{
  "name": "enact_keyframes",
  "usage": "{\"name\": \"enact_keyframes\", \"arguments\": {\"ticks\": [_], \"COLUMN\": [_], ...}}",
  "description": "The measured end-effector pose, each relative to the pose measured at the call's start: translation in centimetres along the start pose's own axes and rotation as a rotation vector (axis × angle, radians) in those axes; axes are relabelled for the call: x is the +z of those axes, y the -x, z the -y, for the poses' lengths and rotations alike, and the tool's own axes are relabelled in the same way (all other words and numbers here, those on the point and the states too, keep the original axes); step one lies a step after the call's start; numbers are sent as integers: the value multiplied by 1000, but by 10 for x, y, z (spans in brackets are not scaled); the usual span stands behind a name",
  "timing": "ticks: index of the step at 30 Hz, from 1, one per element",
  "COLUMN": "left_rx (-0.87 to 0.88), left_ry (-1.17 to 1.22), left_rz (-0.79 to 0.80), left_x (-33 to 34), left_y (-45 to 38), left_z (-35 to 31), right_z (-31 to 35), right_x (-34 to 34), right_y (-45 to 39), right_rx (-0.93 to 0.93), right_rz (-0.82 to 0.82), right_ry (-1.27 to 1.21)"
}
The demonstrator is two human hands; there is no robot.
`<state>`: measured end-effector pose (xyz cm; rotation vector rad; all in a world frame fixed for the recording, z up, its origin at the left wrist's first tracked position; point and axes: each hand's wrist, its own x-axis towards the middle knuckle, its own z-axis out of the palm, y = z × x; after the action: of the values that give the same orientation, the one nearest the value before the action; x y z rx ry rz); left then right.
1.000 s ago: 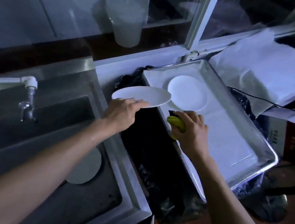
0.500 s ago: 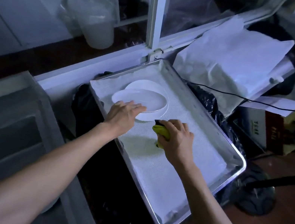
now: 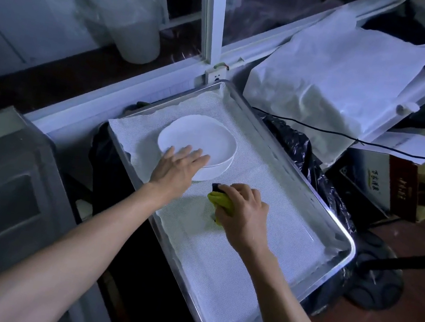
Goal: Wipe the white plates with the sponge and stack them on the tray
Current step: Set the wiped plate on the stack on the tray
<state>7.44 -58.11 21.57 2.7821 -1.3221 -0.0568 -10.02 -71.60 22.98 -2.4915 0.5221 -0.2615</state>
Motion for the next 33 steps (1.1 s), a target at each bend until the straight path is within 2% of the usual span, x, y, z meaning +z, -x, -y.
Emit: {"name": "enact_keyframes", "arguments": {"ticks": [4,10,23,27,33], "left_rx": [26,39,9,20,-97], "left_ry": [-109,-148,-85,29,135], "left_rz": [101,179,179,90,-31], "left_x": [16,32,34,15,-24], "left_y": [4,9,19,46,117], "left_z": [-1,2,3,4,18], "right_z": [1,-1,5,19,70], "right_x": [5,10,10,6,14], "right_y": [-1,2,13,17,26], "right_rx": [6,9,22,24,-43], "right_rz": [21,28,-29,-61,-119], "right_ry": [4,15,-11,-40,-90]}}
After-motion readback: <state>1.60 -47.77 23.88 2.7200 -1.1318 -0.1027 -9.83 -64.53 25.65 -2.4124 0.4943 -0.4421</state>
